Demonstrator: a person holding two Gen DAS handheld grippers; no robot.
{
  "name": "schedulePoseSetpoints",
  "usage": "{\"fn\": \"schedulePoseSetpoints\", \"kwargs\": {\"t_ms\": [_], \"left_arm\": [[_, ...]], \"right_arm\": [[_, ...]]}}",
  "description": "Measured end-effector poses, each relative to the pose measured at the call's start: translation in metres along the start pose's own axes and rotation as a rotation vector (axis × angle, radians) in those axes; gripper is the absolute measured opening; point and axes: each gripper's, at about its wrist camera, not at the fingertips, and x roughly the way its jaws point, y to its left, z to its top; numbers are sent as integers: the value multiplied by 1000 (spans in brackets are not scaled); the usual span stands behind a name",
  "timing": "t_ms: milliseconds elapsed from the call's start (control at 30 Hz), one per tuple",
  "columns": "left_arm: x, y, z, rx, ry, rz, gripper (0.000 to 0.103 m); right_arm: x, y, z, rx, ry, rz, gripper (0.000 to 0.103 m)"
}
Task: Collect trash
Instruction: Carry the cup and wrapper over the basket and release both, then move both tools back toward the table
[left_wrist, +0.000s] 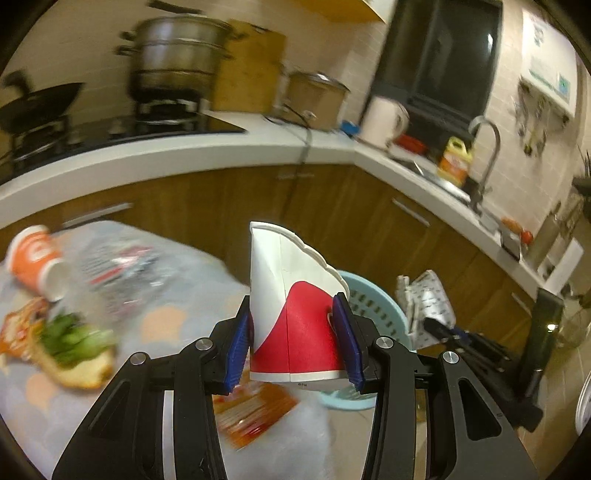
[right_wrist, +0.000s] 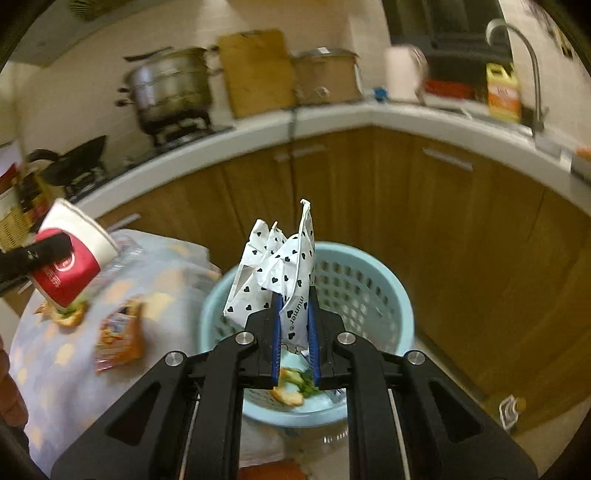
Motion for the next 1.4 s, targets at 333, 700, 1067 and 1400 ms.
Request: {"fn": "schedulePoseSetpoints", "kwargs": {"t_ms": [333,700,1067,1400], "left_arm": [[96,-40,2,67,184,18,54],[68,-22,-3,34,131,14,58],[-18,38,-13,-74,-4,62,60],[-86,150,-51,-292,-72,209,60]], "right_arm": [[69,-28,-10,69,228,15,23],[56,-25,-3,85,201,47,49],[6,53,5,-72,93,154,49],[7,133,-17,-215,87,228,49]]}}
